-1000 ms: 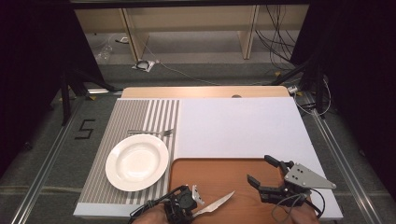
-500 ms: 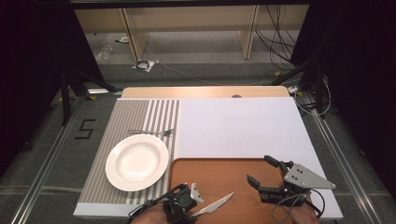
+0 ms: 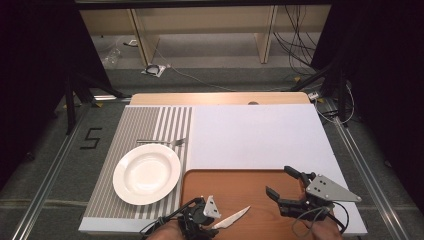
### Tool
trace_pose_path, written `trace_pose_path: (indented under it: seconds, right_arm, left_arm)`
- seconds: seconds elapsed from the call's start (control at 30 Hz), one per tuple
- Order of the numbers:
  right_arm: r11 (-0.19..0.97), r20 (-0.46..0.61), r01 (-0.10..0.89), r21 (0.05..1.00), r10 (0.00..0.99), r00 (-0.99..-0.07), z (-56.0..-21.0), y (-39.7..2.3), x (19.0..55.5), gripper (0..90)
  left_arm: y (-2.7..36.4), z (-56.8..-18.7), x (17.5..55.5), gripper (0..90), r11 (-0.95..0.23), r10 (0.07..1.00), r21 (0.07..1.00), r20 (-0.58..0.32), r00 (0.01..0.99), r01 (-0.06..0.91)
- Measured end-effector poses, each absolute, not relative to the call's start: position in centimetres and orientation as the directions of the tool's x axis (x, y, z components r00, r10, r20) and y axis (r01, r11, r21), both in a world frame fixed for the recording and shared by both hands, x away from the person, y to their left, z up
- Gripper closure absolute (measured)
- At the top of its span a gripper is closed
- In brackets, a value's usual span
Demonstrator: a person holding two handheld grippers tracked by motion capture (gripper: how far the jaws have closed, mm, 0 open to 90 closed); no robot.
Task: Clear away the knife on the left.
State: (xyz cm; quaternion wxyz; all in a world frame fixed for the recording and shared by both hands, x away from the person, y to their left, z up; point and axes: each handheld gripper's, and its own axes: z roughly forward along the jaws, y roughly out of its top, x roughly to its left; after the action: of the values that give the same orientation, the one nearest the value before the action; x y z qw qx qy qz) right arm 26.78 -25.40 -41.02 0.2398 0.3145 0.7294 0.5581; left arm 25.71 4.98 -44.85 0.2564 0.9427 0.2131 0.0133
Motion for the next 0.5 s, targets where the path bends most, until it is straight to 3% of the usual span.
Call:
trace_pose_path:
  seconds: [0.1, 0.27, 0.5]
  right_arm:
    - [0.179, -0.001, 0.188, 0.966, 0.727, -0.686, -41.1, -25.3, 26.8, 17.4]
    - [0.178, -0.001, 0.188, 0.966, 0.728, -0.686, -41.1, -25.3, 26.8, 17.4]
    - [0.18, -0.001, 0.189, 0.965, 0.727, -0.686, -41.1, -25.3, 26.8, 17.5]
  left_arm:
    - [4.7, -45.0, 25.6, 79.9, -0.786, 0.389, 0.492, -0.075, 0.918, 0.374]
    - [4.2, -45.4, 25.4, 87.1, -0.787, 0.367, 0.505, -0.078, 0.927, 0.355]
    - [3.6, -46.0, 25.2, 89.2, -0.797, 0.347, 0.509, -0.053, 0.936, 0.324]
